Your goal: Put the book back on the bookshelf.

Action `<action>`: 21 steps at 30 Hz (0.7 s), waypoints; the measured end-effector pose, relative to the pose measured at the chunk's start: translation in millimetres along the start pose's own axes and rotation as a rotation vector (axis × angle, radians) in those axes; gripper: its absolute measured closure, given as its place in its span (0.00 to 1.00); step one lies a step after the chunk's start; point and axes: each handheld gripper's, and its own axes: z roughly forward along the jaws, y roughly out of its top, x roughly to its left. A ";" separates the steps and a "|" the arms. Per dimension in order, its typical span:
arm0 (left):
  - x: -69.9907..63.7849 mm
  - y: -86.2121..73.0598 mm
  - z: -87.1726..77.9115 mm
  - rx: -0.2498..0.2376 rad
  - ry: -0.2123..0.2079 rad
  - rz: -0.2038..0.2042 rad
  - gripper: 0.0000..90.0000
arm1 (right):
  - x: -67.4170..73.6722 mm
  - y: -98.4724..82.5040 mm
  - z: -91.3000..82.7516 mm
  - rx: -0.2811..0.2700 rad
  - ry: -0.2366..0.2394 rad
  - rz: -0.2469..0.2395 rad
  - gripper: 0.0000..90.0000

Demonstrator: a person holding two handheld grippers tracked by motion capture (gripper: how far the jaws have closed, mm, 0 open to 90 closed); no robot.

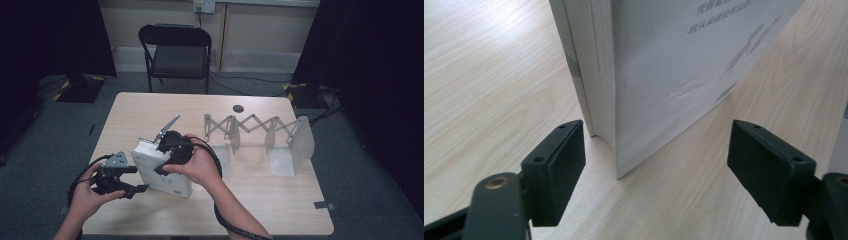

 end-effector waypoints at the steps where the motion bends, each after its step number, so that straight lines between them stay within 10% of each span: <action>1: -0.2 -0.2 0.4 0.000 -0.002 -0.007 0.24 | 0.3 0.1 0.0 0.004 0.002 -0.001 0.44; 21: 5.1 -6.6 0.2 0.000 0.001 -0.010 0.20 | 11.1 2.9 -3.8 0.041 -0.072 -0.033 0.58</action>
